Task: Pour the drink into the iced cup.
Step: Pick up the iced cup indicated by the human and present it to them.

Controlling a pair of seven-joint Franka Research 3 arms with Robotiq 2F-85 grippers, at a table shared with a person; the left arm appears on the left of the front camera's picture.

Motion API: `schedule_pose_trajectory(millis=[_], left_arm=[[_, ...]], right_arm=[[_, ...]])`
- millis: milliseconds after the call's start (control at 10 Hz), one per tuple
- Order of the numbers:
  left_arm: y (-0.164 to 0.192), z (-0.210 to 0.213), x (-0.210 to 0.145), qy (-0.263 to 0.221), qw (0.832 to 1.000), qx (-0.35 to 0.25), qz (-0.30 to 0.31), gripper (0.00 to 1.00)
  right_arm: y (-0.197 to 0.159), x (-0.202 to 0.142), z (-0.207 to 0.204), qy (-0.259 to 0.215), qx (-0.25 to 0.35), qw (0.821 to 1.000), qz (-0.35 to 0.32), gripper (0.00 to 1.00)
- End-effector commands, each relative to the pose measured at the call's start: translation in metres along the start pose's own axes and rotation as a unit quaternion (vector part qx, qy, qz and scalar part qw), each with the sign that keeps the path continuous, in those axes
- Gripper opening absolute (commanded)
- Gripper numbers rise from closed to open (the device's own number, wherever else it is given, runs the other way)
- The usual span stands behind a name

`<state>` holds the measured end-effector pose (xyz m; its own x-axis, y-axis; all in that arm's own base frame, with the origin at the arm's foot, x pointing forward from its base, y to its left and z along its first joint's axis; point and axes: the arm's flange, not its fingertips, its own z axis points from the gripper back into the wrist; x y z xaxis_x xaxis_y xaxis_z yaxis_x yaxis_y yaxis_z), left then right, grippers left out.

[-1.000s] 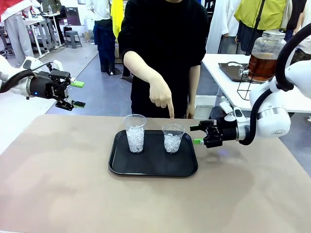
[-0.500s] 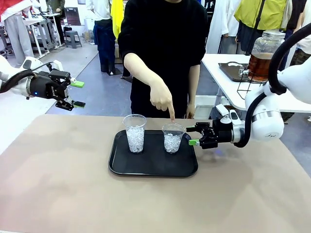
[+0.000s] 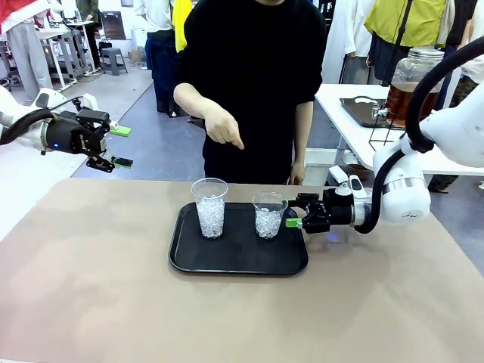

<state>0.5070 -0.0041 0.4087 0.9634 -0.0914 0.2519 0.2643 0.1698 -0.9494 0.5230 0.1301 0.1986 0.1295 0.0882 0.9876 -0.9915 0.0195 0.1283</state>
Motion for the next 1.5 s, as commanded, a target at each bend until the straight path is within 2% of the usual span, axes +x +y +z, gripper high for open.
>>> schedule_pose_trajectory(millis=[0,700,1400], left_arm=[[0.000,0.001,0.000,0.001,1.000,0.001,-0.001,1.00],[0.000,0.001,0.000,0.001,1.000,0.001,-0.001,1.00],[0.000,0.001,0.000,0.001,1.000,0.001,-0.001,1.00]], right_arm=[[-0.009,0.000,-0.012,-0.008,-0.002,1.000,0.005,1.00],[-0.010,0.002,-0.030,-0.012,0.011,1.000,-0.005,1.00],[-0.016,0.000,-0.060,0.003,0.019,1.000,-0.017,1.00]])
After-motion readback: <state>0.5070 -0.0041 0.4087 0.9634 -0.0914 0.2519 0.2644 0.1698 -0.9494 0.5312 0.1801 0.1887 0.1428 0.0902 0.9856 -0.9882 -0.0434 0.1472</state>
